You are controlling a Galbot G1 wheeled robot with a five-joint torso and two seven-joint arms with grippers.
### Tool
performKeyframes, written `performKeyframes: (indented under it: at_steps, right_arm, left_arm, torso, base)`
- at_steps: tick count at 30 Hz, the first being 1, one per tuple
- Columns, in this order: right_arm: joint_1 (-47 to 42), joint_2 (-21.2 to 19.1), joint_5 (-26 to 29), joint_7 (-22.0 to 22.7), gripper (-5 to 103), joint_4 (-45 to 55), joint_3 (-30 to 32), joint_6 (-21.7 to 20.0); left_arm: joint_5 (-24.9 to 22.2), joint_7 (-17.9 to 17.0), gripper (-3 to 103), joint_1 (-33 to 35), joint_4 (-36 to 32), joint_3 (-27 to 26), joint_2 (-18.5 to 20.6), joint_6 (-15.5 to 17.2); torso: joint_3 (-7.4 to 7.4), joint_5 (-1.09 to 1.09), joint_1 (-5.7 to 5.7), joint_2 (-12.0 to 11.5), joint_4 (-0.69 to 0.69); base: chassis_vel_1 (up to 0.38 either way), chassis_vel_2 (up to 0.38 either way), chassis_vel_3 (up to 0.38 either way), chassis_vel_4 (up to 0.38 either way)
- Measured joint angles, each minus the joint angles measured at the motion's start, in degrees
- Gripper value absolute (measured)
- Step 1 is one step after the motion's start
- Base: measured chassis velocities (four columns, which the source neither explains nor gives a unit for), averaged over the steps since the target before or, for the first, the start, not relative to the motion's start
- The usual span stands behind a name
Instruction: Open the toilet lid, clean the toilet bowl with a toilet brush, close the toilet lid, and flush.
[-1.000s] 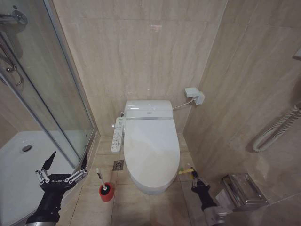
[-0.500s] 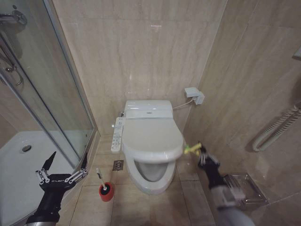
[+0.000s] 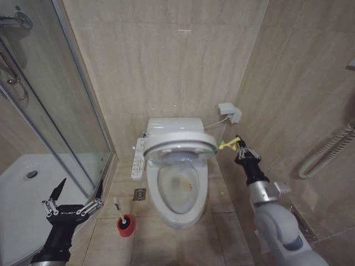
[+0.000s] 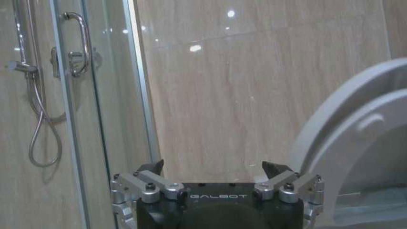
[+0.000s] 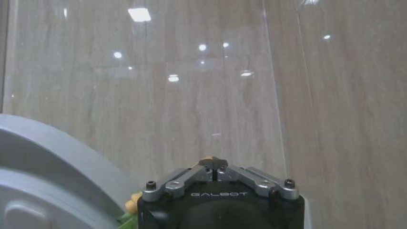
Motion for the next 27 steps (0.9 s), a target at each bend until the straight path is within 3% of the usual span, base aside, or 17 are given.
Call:
performKeyframes:
  at_steps: [1, 4, 14, 22, 27]
  right_arm:
    - [0.0, 0.0, 0.0, 0.0, 0, 0.0, 0.0, 0.0]
    - [5.3, 0.1, 5.89, 2.56, 0, 0.51, -0.57, -5.14]
    - [14.65, 1.79, 6.15, 2.78, 0, -6.51, -1.75, -5.23]
    - [25.3, 5.48, 3.72, 1.06, 0, -16.11, -4.56, -2.51]
    - [31.52, 8.24, 1.3, -1.02, 0, -24.37, -5.97, 1.51]
  left_arm:
    - [0.0, 0.0, 100, 0.0, 0.0, 0.0, 0.0, 0.0]
    - [0.0, 0.0, 100, 0.0, 0.0, 0.0, 0.0, 0.0]
    - [0.0, 0.0, 100, 0.0, 0.0, 0.0, 0.0, 0.0]
    - [0.0, 0.01, 100, 0.0, 0.0, 0.0, 0.0, 0.0]
    - [0.0, 0.0, 100, 0.0, 0.0, 0.0, 0.0, 0.0]
  torso:
    - [0.0, 0.0, 0.0, 0.0, 0.0]
    - [0.0, 0.0, 0.0, 0.0, -0.02]
    - [0.0, -0.01, 0.0, 0.0, 0.0]
    - [-0.01, -0.02, 0.0, 0.01, -0.04]
    - [0.0, 0.0, 0.0, 0.0, -0.02]
  base:
    - [0.0, 0.0, 0.0, 0.0]
    - [0.0, 0.0, 0.0, 0.0]
    - [0.0, 0.0, 0.0, 0.0]
    - [0.0, 0.0, 0.0, 0.0]
    - [0.0, 0.0, 0.0, 0.0]
